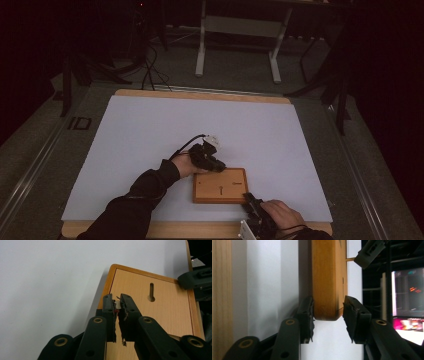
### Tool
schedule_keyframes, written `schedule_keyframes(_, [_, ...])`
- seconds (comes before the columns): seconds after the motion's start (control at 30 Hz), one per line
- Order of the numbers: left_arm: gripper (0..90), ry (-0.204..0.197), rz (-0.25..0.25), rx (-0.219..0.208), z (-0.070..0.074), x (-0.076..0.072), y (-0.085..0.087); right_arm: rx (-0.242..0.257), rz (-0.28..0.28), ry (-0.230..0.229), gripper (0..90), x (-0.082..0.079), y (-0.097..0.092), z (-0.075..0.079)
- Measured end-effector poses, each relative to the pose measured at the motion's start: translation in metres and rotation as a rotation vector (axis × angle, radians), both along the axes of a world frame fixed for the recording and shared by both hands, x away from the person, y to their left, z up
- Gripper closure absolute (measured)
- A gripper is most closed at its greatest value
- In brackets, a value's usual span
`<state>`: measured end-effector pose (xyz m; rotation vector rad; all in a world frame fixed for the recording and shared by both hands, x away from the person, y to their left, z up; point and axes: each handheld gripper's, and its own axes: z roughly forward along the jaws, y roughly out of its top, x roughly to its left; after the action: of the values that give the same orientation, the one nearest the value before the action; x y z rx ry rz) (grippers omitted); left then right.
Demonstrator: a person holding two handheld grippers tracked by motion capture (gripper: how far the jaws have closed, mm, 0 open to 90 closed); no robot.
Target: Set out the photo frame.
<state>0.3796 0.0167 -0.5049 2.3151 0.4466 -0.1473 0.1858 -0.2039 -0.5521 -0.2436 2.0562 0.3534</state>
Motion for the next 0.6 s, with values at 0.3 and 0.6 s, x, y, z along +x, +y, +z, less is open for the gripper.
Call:
schedule_keyframes(0.3, [82.3,-0.01,-0.01,-0.004,0.0,-0.002,0.0,-0.072,0.021,-0.048,66.2,-0.004,0.003,-0.006])
schedule_keyframes(0.6, [59.0,-0.043,0.032,-0.05,0.006,-0.006,0.011,-0.067,0.035,0.003,65.7,0.0,0.001,0.0])
